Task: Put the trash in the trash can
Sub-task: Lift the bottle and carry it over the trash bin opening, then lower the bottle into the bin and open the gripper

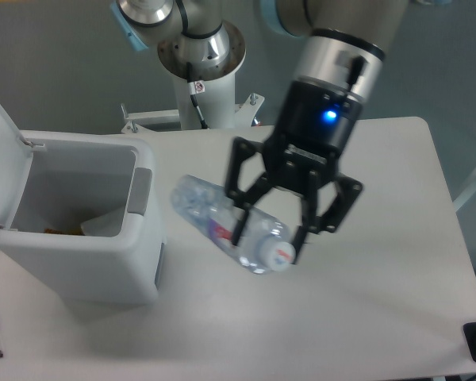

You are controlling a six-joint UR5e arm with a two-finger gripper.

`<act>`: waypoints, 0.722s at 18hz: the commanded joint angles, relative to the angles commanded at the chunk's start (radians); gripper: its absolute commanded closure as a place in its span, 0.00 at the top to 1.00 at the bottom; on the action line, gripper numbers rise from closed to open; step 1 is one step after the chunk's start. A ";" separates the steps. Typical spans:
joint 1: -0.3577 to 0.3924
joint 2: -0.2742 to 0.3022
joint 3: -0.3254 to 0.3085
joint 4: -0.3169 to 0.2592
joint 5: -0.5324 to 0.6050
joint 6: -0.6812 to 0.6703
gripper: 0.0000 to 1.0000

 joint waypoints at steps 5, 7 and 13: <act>-0.084 0.017 -0.041 0.006 0.000 -0.002 0.48; -0.107 0.026 -0.069 0.006 0.000 0.000 0.49; -0.149 0.043 -0.155 0.063 0.005 0.034 0.54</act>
